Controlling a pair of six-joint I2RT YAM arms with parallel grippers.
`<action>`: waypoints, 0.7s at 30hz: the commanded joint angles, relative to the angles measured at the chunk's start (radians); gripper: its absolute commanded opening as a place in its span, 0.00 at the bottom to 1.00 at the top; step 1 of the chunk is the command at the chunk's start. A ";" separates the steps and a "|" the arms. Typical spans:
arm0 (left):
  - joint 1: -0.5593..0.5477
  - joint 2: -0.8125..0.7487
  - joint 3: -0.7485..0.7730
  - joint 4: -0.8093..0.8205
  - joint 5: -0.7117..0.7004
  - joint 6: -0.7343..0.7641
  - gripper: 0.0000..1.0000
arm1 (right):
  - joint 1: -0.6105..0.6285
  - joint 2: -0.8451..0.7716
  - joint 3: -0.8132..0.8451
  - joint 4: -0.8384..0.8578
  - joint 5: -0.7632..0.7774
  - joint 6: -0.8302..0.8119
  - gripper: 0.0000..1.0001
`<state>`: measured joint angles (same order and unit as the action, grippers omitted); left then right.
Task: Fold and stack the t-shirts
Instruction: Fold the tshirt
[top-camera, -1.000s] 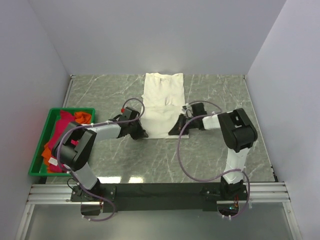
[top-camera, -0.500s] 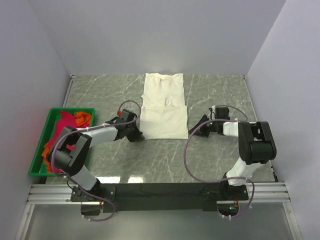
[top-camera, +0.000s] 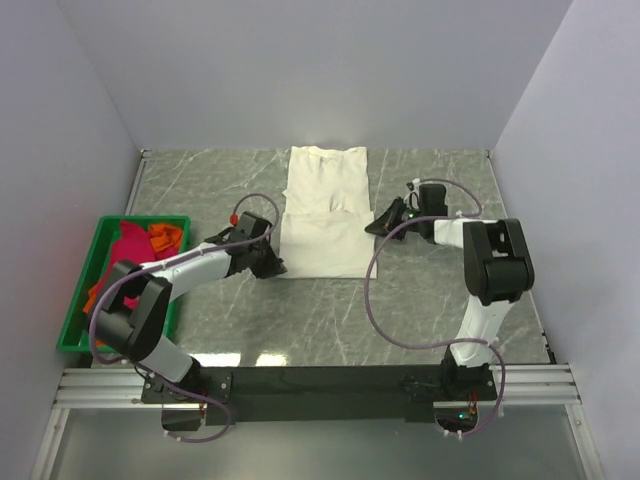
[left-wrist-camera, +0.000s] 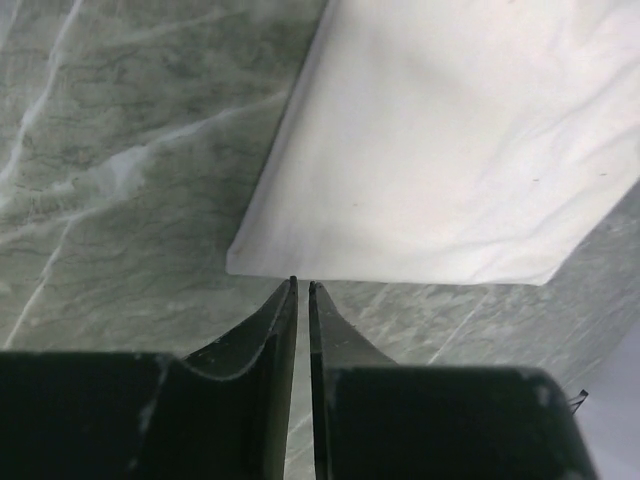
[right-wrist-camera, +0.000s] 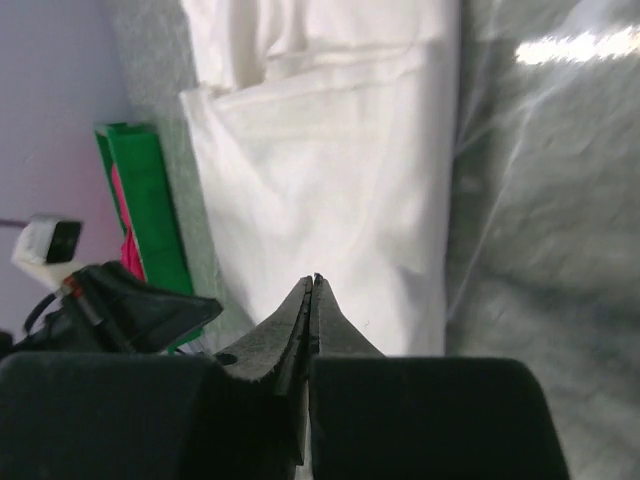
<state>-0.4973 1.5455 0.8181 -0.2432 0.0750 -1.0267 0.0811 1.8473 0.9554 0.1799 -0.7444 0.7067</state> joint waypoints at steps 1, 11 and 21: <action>-0.003 -0.056 0.042 -0.021 -0.041 0.036 0.17 | 0.000 0.082 0.081 -0.005 0.037 0.007 0.00; -0.013 -0.105 0.059 -0.143 -0.178 0.092 0.60 | -0.006 0.060 0.120 -0.190 0.197 -0.113 0.00; -0.063 0.002 0.131 -0.159 -0.233 0.146 0.74 | 0.041 -0.244 0.036 -0.417 0.503 -0.197 0.35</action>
<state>-0.5354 1.5036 0.8803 -0.3943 -0.1177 -0.9192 0.0891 1.6844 1.0168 -0.1406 -0.3943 0.5591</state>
